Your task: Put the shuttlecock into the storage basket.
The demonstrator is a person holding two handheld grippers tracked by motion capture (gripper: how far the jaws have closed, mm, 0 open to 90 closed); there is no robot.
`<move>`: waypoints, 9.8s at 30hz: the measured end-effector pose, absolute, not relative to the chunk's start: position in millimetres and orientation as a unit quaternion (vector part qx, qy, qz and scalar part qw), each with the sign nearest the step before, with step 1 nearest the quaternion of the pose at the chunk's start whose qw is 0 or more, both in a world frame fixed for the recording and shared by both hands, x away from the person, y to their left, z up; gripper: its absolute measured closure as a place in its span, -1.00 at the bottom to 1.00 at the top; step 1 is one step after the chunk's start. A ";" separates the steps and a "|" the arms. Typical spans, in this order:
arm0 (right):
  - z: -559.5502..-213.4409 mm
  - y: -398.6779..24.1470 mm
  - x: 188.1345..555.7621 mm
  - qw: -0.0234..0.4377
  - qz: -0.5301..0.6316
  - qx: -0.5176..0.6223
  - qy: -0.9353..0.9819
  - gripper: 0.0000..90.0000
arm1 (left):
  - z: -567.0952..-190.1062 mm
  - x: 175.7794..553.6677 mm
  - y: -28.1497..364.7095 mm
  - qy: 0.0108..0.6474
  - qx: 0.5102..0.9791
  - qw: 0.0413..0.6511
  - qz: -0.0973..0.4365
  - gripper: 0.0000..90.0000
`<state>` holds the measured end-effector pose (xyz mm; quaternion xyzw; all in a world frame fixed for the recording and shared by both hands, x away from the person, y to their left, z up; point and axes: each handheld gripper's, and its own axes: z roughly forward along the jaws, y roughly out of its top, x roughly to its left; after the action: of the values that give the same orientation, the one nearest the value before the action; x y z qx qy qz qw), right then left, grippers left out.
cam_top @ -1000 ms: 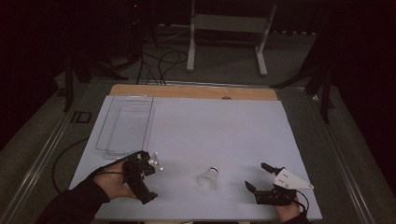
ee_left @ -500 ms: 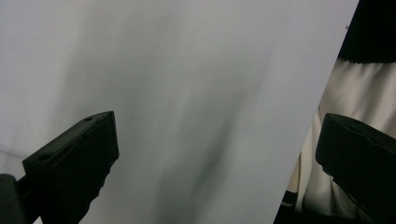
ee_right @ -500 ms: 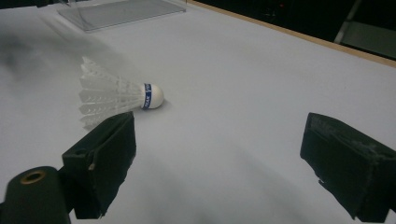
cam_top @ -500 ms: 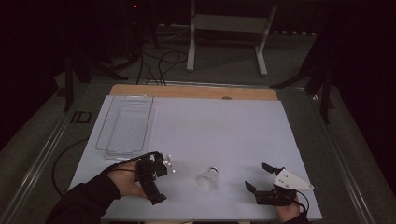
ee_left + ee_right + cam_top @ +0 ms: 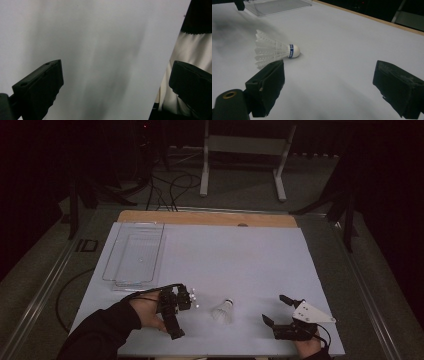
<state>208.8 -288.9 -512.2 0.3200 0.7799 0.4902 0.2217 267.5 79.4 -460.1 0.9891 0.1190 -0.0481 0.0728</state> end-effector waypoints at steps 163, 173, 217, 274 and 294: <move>-514.8 -286.2 209.7 0.210 0.479 0.319 0.790 -0.77 | -427.1 308.8 13.9 0.150 0.980 0.131 0.000 0.99; -514.7 -286.2 209.5 0.211 0.479 0.317 0.791 -0.77 | -417.6 316.6 26.3 0.156 0.977 0.145 0.012 0.99; -515.9 -285.2 209.9 0.208 0.479 0.318 0.791 -0.77 | -369.5 348.0 78.4 0.209 0.960 0.178 0.046 0.99; -516.8 -283.6 209.4 0.203 0.486 0.312 0.791 -0.77 | -359.7 382.7 202.0 0.388 0.889 0.202 0.132 0.98; -516.7 -283.6 209.1 0.203 0.486 0.311 0.791 -0.77 | -392.1 393.7 218.5 0.458 0.846 0.229 0.149 0.98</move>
<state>209.1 -283.6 -516.7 0.3108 0.7910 0.4862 0.2034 393.7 218.5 -392.1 0.8457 0.4583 0.1486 0.2293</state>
